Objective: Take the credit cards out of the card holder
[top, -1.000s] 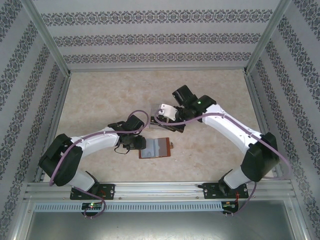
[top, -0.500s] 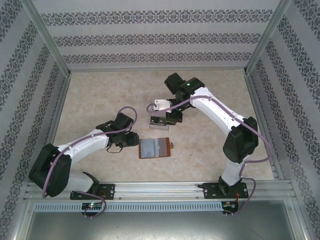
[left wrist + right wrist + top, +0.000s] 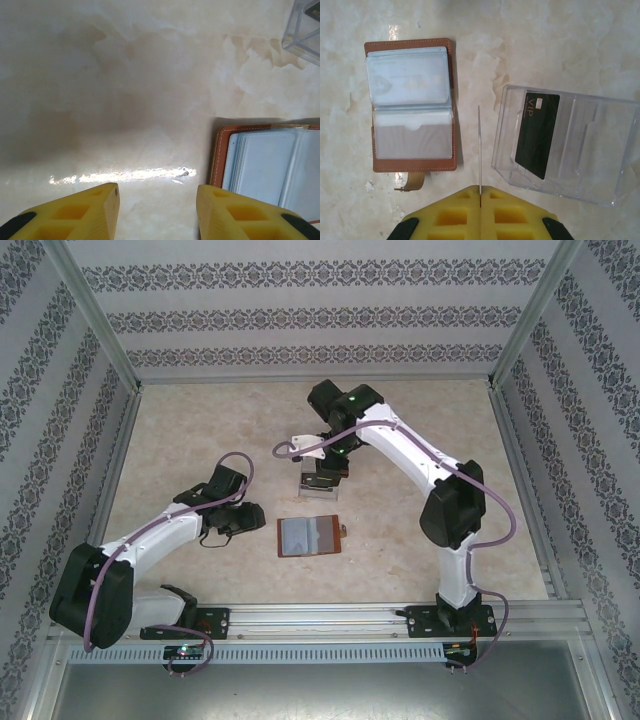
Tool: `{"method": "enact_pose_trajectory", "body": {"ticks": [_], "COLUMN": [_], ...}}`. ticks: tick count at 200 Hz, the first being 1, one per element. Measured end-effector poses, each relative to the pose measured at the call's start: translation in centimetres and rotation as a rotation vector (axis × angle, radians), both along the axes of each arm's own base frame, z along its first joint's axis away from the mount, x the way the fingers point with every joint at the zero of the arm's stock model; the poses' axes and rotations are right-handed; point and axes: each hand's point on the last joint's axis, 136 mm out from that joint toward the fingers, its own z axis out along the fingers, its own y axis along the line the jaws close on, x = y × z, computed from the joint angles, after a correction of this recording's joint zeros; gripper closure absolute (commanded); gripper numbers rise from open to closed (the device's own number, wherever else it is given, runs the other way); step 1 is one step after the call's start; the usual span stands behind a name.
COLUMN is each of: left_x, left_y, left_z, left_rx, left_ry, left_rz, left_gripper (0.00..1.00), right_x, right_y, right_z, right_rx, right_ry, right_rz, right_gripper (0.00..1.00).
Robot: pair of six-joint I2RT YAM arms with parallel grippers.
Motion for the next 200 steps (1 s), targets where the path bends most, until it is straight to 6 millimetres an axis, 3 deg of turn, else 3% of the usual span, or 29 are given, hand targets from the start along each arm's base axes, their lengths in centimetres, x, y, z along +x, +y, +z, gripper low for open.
{"method": "enact_pose_trajectory", "body": {"ticks": [105,200], "left_x": [0.0,-0.2], "left_y": [0.1,0.3], "left_z": [0.0,-0.2], "left_rx": [-0.002,-0.003], "left_ry": [-0.001,0.003], "left_rz": [-0.006,-0.002], "left_gripper": [0.55,0.55], "right_x": [3.2,4.4], "right_y": [2.0,1.3], "right_z": [-2.7,-6.2], "right_rx": [-0.079,-0.130], "right_ry": [0.016,0.078], "right_rz": [0.026,-0.001], "right_gripper": [1.00,1.00]}}
